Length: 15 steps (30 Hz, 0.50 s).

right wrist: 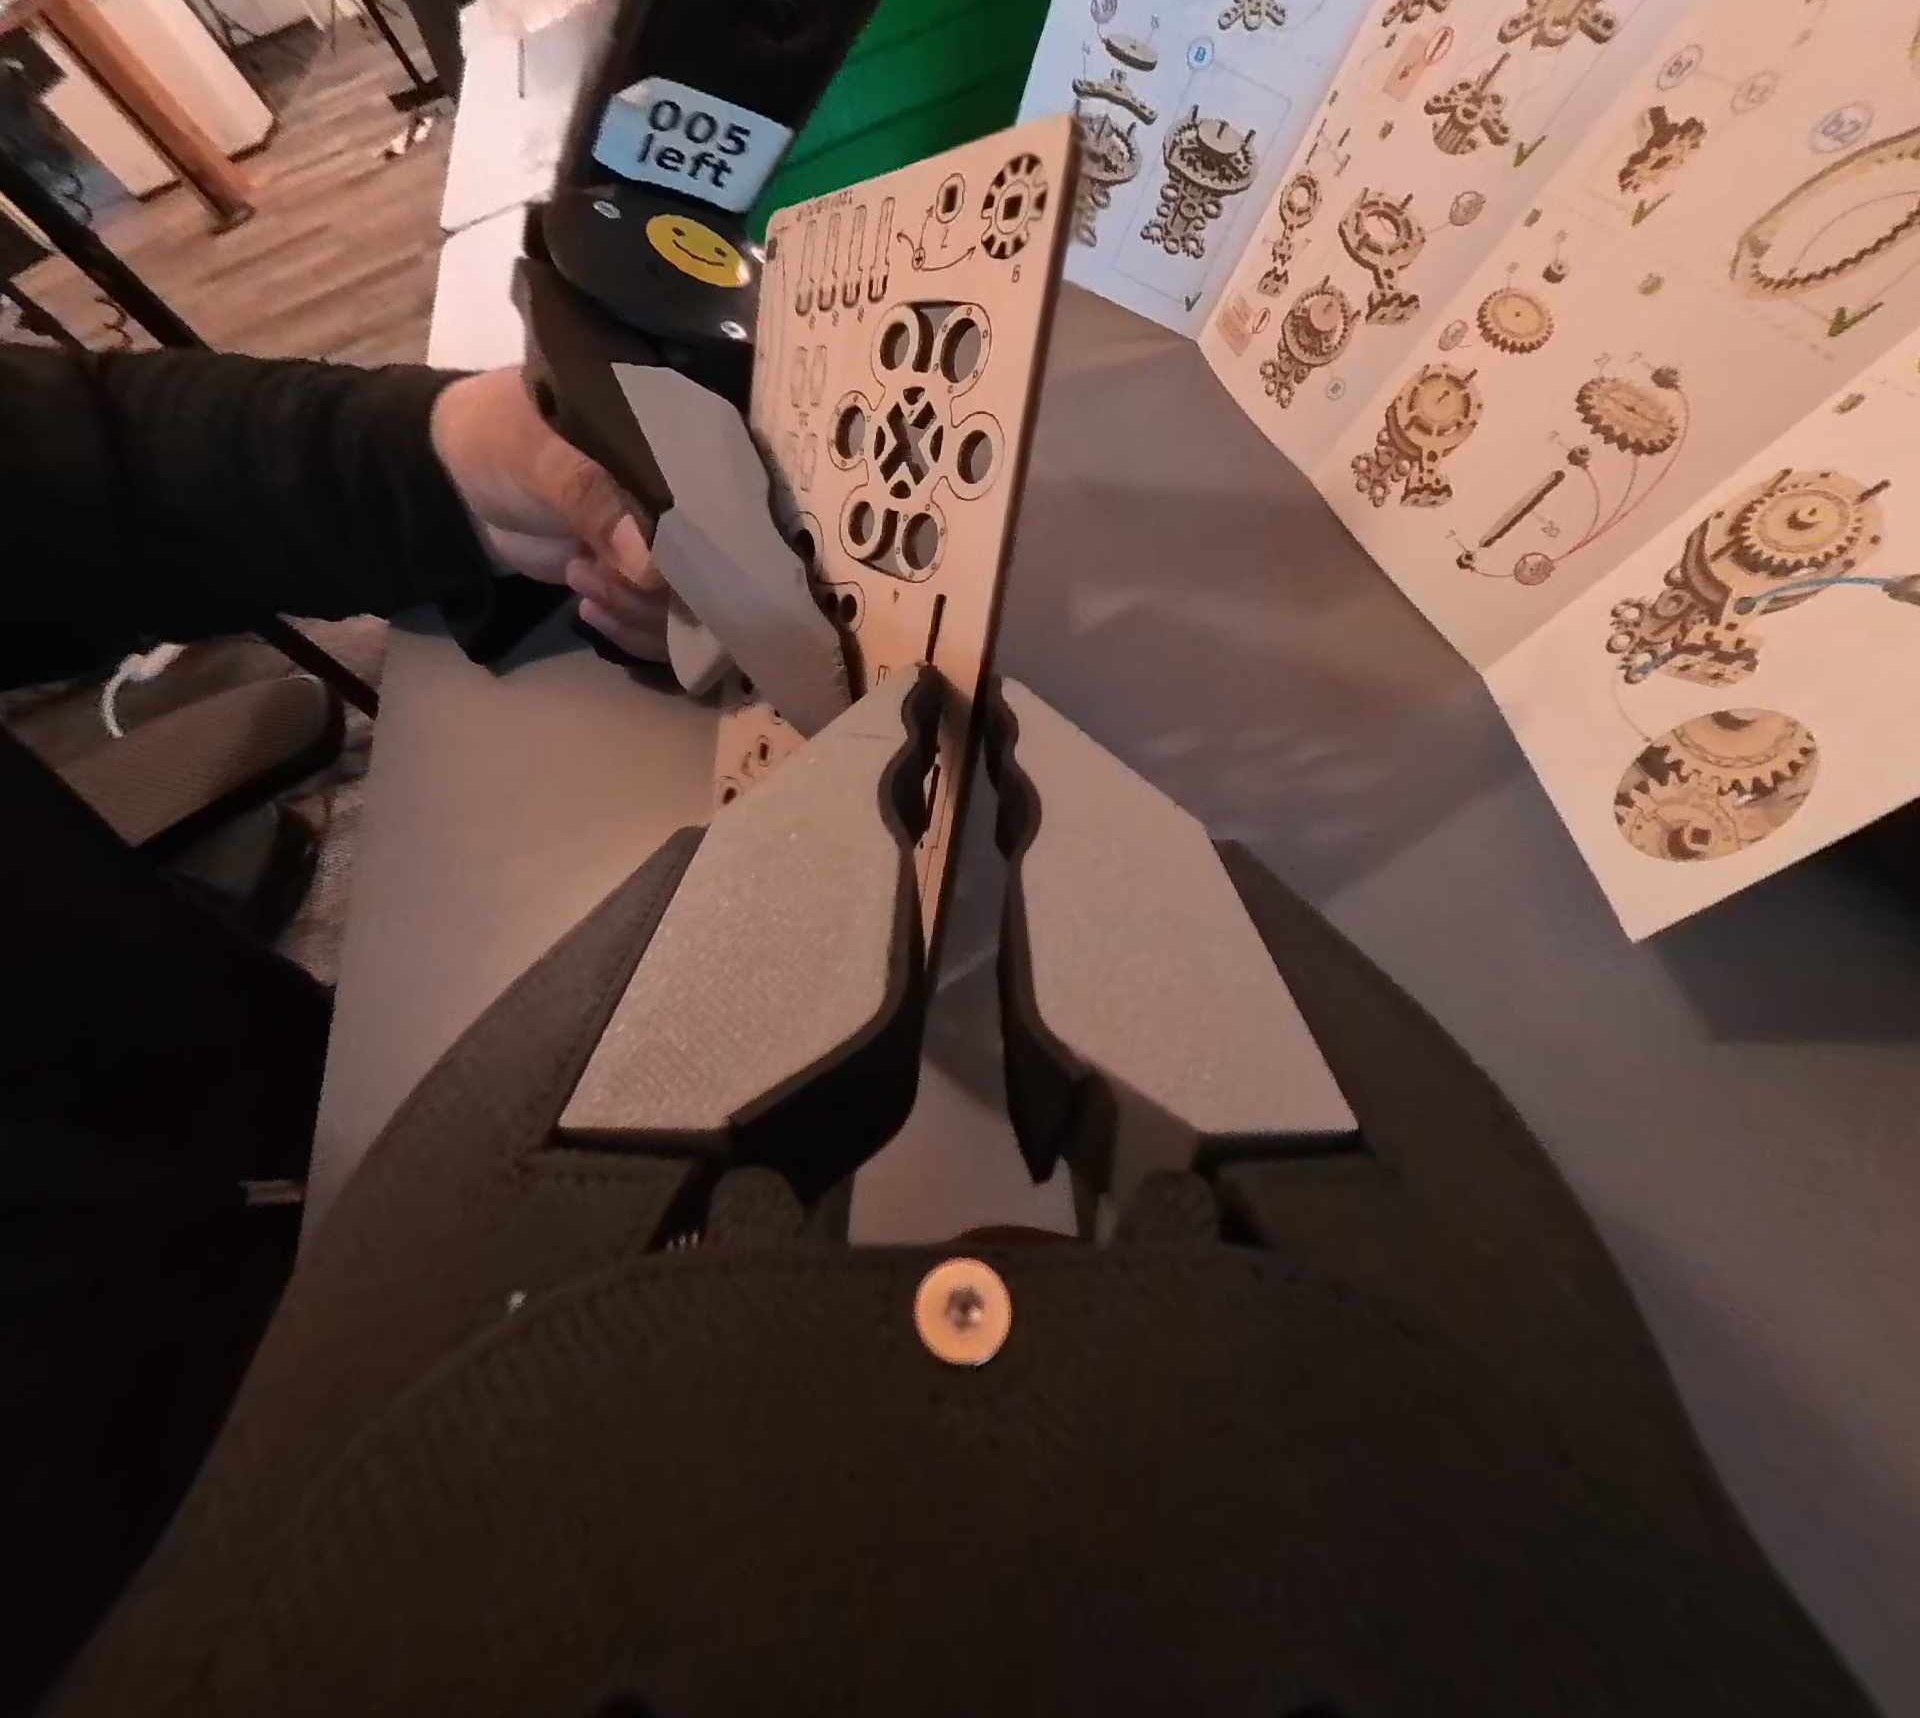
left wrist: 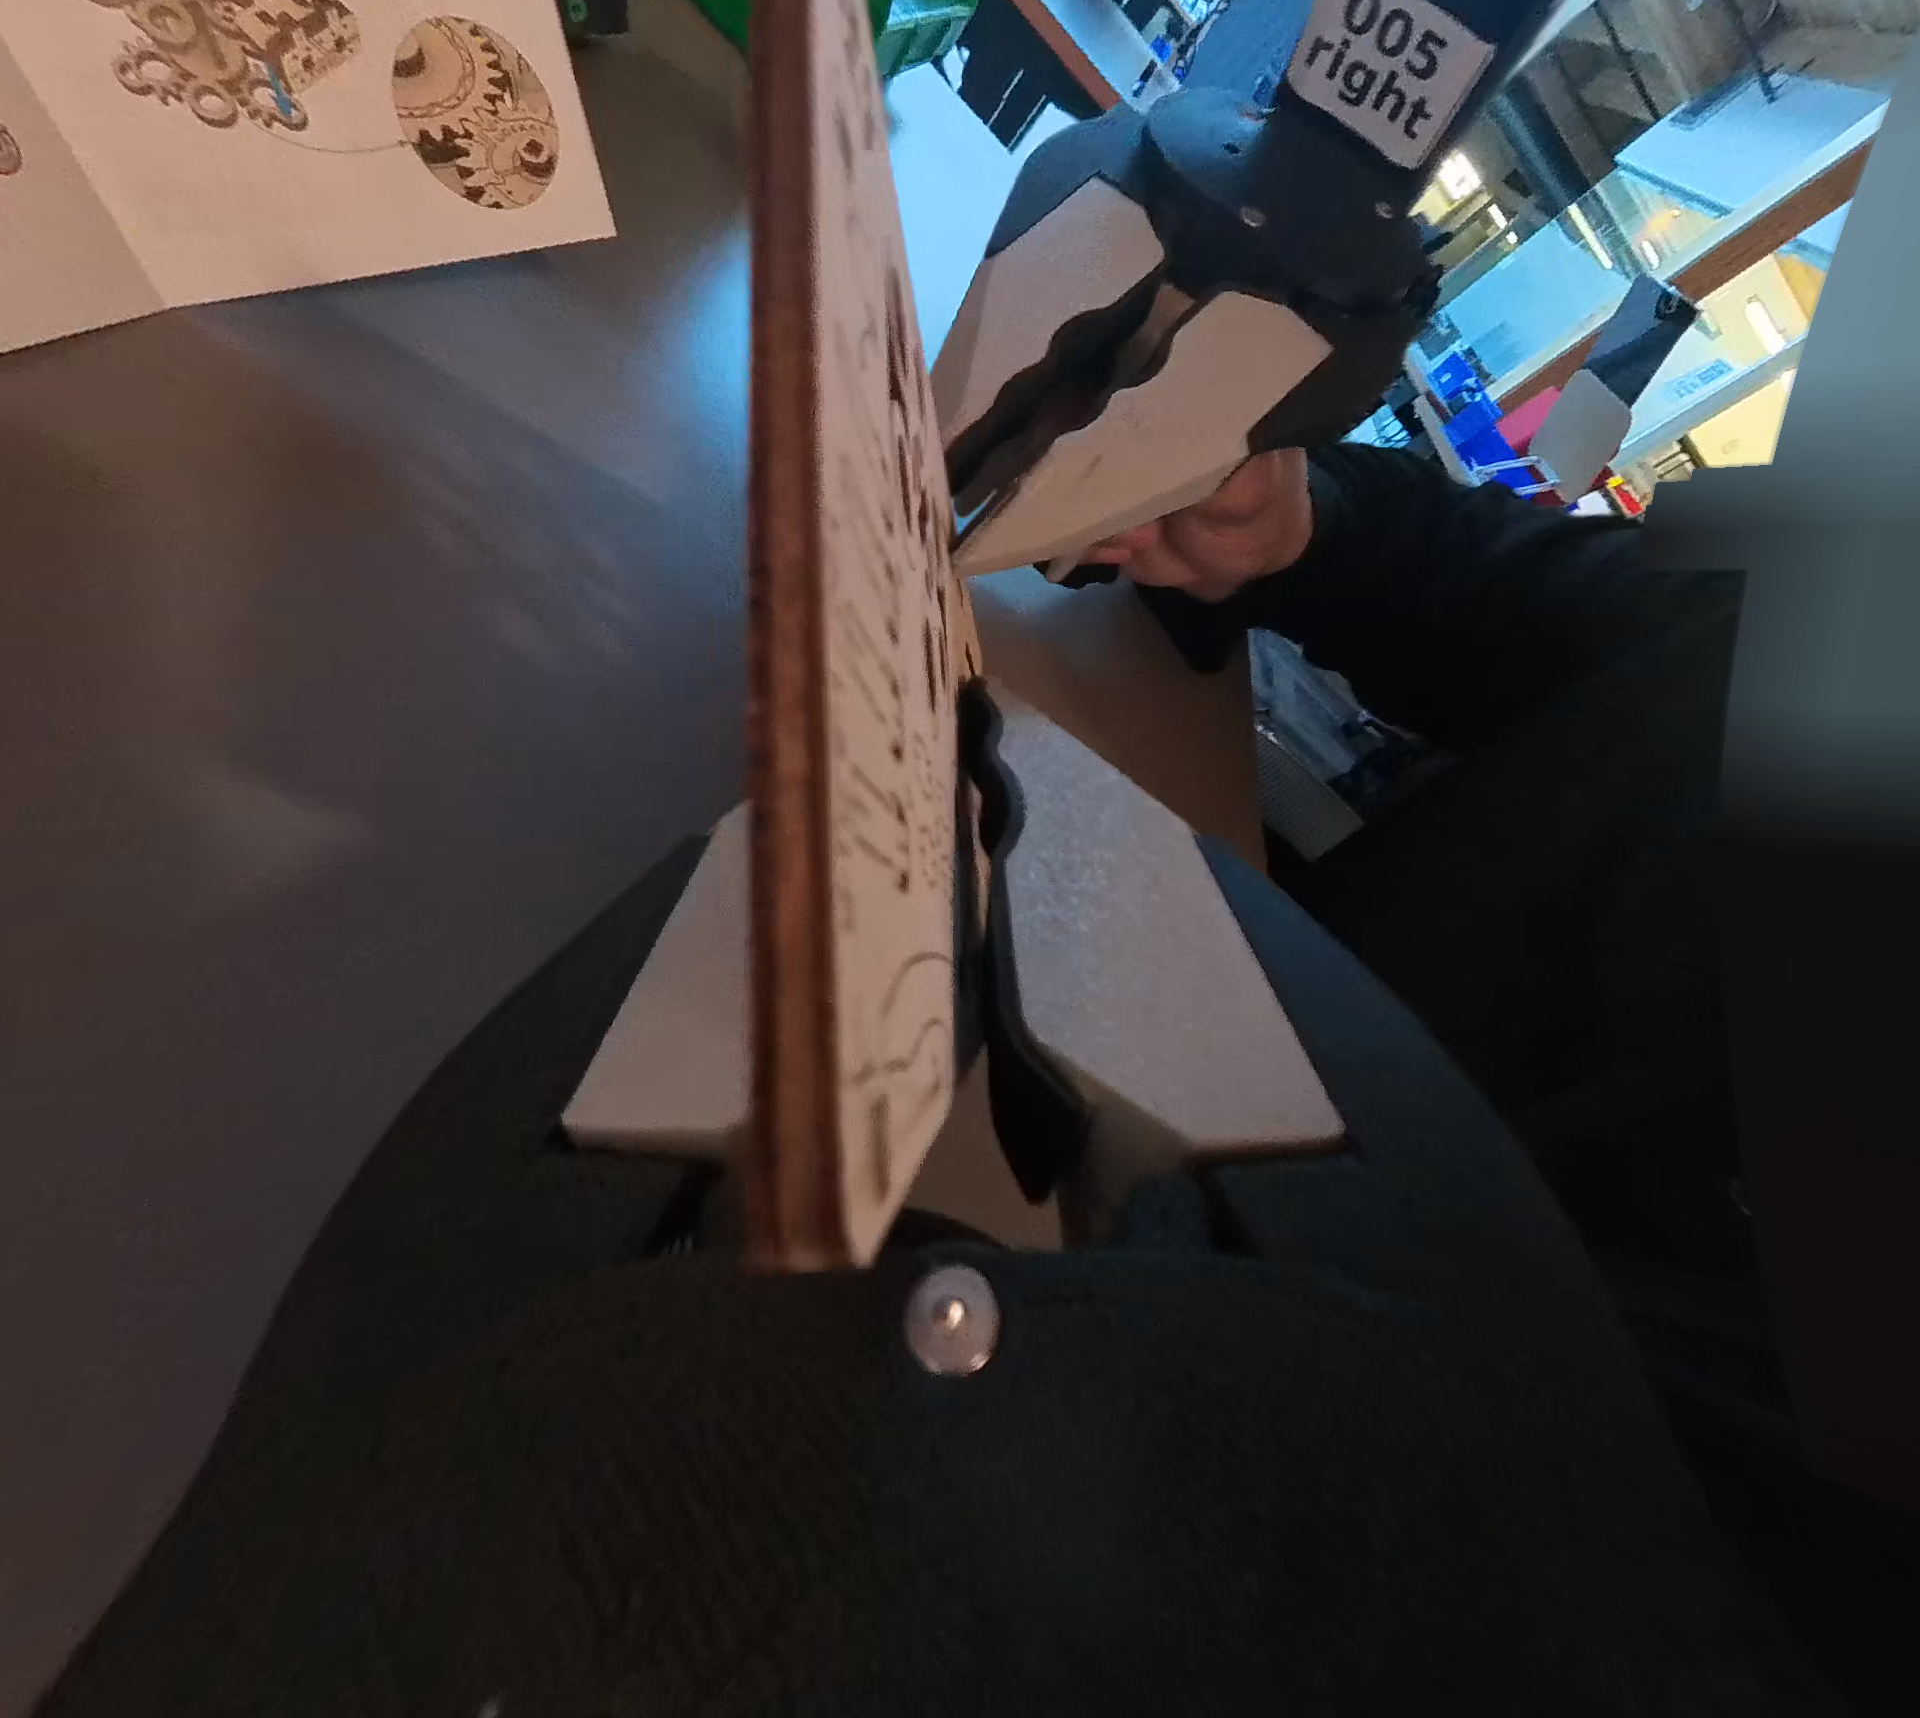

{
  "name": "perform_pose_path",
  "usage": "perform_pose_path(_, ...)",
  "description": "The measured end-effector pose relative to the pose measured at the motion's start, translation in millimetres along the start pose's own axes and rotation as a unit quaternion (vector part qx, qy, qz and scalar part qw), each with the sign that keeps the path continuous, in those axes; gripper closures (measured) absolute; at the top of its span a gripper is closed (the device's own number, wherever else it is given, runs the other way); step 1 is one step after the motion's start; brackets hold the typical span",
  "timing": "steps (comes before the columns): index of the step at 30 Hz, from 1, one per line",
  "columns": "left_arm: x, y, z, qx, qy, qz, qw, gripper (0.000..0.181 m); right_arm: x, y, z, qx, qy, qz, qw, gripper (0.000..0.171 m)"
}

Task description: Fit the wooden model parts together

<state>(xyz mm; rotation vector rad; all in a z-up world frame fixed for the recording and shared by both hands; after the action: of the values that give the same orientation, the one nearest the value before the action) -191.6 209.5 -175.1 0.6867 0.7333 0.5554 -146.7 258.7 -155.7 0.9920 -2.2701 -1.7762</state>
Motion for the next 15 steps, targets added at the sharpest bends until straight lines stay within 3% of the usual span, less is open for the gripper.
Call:
perform_pose_path(4, 0.6, 0.9, 2.9, 0.008, -0.009, 0.004, 1.000, 0.180, -3.8, 0.3, 0.3, 0.030, 0.052, 0.028, 0.998, 0.166)
perform_pose_path(15, 0.5, 0.0, 2.1, 0.013, 0.000, 0.002, 1.000, 0.180, -4.4, -5.2, 1.7, 0.049, 0.064, 0.014, 0.997, 0.166)
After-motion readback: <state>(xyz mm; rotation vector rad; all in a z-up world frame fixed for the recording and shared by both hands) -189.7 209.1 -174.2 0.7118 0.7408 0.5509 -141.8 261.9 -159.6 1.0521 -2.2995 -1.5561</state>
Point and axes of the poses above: each gripper's, where its closed fingertips meet, x out along the fingers, y out of its top, z = x × y across the jaws, the point moved 4 cm from there along -x, back along the fingers, and after that the axes turned 14 degrees about y, right-handed, at the moved point
